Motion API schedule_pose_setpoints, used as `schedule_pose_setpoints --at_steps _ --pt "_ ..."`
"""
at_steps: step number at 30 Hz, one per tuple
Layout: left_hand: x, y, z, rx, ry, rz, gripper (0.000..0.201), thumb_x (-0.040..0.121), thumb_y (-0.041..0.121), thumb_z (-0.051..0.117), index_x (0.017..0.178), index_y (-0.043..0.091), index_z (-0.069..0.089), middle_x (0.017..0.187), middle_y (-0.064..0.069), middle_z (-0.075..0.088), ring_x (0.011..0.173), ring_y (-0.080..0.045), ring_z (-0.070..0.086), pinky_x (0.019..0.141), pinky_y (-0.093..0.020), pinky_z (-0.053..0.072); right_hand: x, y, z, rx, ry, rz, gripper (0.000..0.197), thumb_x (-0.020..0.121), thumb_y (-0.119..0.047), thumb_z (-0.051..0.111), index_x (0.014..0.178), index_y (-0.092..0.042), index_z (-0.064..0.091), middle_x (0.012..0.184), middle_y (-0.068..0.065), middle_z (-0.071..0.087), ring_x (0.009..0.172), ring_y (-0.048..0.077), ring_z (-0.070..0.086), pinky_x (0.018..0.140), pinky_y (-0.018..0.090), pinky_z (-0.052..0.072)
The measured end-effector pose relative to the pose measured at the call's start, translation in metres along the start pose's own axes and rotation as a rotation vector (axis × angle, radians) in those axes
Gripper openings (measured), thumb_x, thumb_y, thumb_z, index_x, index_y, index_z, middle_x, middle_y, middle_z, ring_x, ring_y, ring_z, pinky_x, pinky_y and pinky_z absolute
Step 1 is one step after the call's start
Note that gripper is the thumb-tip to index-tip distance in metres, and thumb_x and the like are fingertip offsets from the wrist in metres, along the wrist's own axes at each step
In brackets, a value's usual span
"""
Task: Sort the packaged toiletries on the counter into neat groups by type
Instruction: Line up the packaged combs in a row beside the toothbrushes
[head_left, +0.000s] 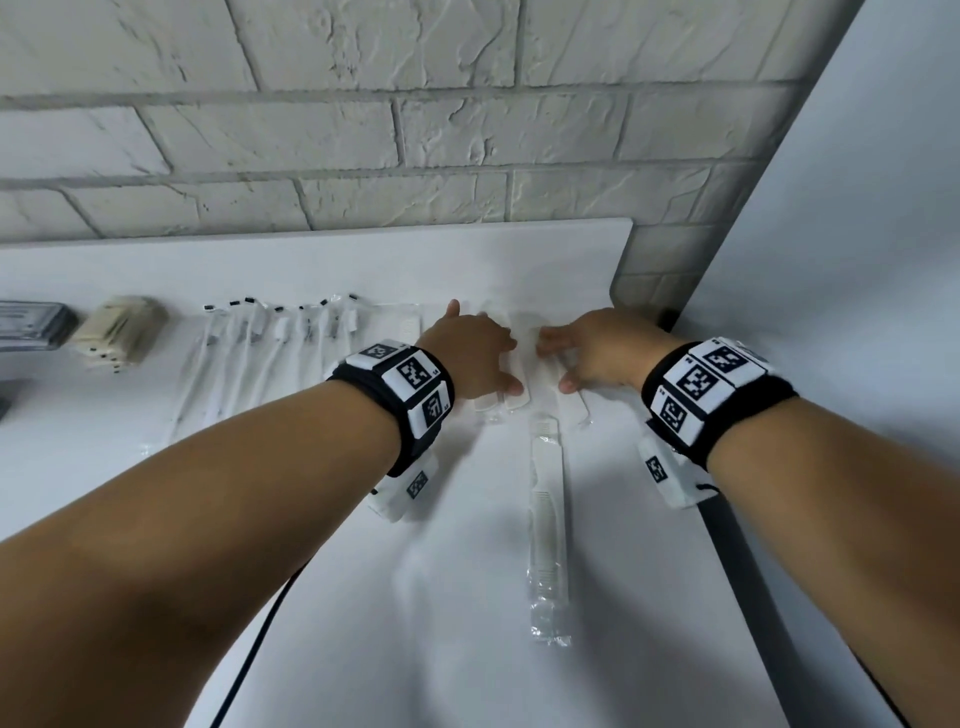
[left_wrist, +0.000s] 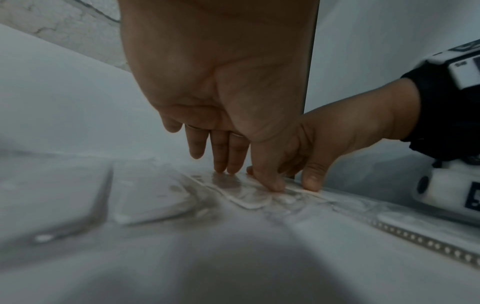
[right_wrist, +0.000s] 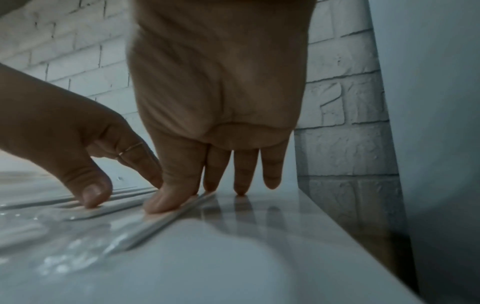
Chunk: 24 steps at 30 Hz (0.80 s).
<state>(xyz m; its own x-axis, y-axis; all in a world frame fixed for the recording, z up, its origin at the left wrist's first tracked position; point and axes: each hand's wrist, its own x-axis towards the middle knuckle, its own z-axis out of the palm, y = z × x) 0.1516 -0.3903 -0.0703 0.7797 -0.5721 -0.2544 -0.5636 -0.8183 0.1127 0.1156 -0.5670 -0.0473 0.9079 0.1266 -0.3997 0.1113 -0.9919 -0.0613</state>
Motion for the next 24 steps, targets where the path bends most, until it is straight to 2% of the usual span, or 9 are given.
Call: schedule_pose_setpoints --at_steps 4,11,16,19,20,21,22,23,24 --pt "0.0 0.003 0.001 -0.043 0.012 -0.034 0.071 0.08 0.056 0.061 0.142 0.025 0.044 0.145 0.002 0.046 0.137 -0.017 0.037 0.118 -0.042 -0.001 0.004 -0.002 -0.006 -0.021 0.007 0.007 0.064 0.086 -0.04 0.067 0.144 -0.03 0.041 0.152 -0.002 0.038 0.134 0.024 0.041 0.108 0.036 0.036" --pt "-0.001 0.004 -0.001 -0.054 0.001 -0.027 0.071 0.081 0.054 0.062 0.142 0.024 0.043 0.145 0.002 0.046 0.138 -0.017 0.035 0.118 -0.041 -0.002 0.005 -0.007 -0.012 -0.021 0.016 -0.002 0.059 0.091 -0.038 0.061 0.145 -0.026 0.04 0.15 0.002 0.04 0.132 0.027 0.042 0.104 0.033 0.036" --pt "0.0 0.003 0.0 -0.049 0.002 -0.021 0.071 0.081 0.056 0.061 0.142 0.024 0.043 0.146 0.001 0.045 0.138 -0.017 0.035 0.118 -0.041 -0.002 0.007 -0.005 -0.007 0.008 0.03 0.001 0.058 0.092 -0.037 0.059 0.145 -0.025 0.039 0.151 0.002 0.038 0.133 0.027 0.042 0.106 0.034 0.035" --pt "-0.002 0.003 -0.002 -0.042 -0.001 -0.006 0.072 0.081 0.056 0.06 0.143 0.023 0.042 0.147 0.001 0.044 0.139 -0.017 0.034 0.118 -0.042 -0.002 0.009 0.002 -0.001 0.169 0.06 -0.024 0.062 0.09 -0.031 0.063 0.146 -0.03 0.037 0.158 -0.008 0.023 0.143 0.019 0.029 0.114 0.031 0.024" --pt "-0.002 0.002 -0.002 -0.037 -0.001 0.001 0.072 0.082 0.057 0.059 0.143 0.023 0.042 0.148 0.001 0.043 0.14 -0.017 0.032 0.118 -0.042 -0.002 0.007 0.003 0.0 0.261 0.1 -0.038 0.062 0.088 -0.027 0.067 0.144 -0.031 0.041 0.158 -0.011 0.022 0.144 0.015 0.026 0.116 0.029 0.022" --pt "-0.003 0.002 -0.003 -0.036 0.004 0.008 0.071 0.084 0.058 0.057 0.144 0.022 0.041 0.15 0.001 0.041 0.141 -0.017 0.03 0.118 -0.042 -0.003 0.003 0.004 0.0 0.333 0.154 -0.061 0.059 0.084 -0.022 0.071 0.138 -0.032 0.049 0.156 -0.012 0.029 0.142 0.013 0.03 0.115 0.029 0.024" --pt "-0.005 0.002 -0.003 -0.038 0.014 0.015 0.07 0.086 0.058 0.054 0.144 0.02 0.041 0.151 0.001 0.039 0.142 -0.016 0.028 0.118 -0.043 -0.003 -0.002 0.001 0.0 0.359 0.2 -0.1 0.053 0.08 -0.017 0.074 0.129 -0.033 0.059 0.148 -0.01 0.041 0.135 0.014 0.039 0.112 0.03 0.031" --pt "-0.007 0.002 -0.004 -0.036 0.028 0.024 0.068 0.088 0.057 0.052 0.143 0.019 0.041 0.151 0.001 0.039 0.142 -0.016 0.027 0.118 -0.044 -0.002 -0.009 -0.002 0.0 0.34 0.218 -0.148 0.045 0.076 -0.013 0.075 0.116 -0.033 0.067 0.134 -0.008 0.051 0.123 0.016 0.05 0.104 0.032 0.041" --pt "-0.009 0.002 -0.006 -0.03 0.041 0.032 0.065 0.09 0.055 0.05 0.143 0.018 0.042 0.151 0.0 0.039 0.142 -0.016 0.027 0.118 -0.045 -0.002 -0.018 -0.008 0.001 0.29 0.199 -0.202 0.039 0.074 -0.01 0.075 0.105 -0.033 0.07 0.12 -0.008 0.053 0.11 0.016 0.056 0.094 0.034 0.048"
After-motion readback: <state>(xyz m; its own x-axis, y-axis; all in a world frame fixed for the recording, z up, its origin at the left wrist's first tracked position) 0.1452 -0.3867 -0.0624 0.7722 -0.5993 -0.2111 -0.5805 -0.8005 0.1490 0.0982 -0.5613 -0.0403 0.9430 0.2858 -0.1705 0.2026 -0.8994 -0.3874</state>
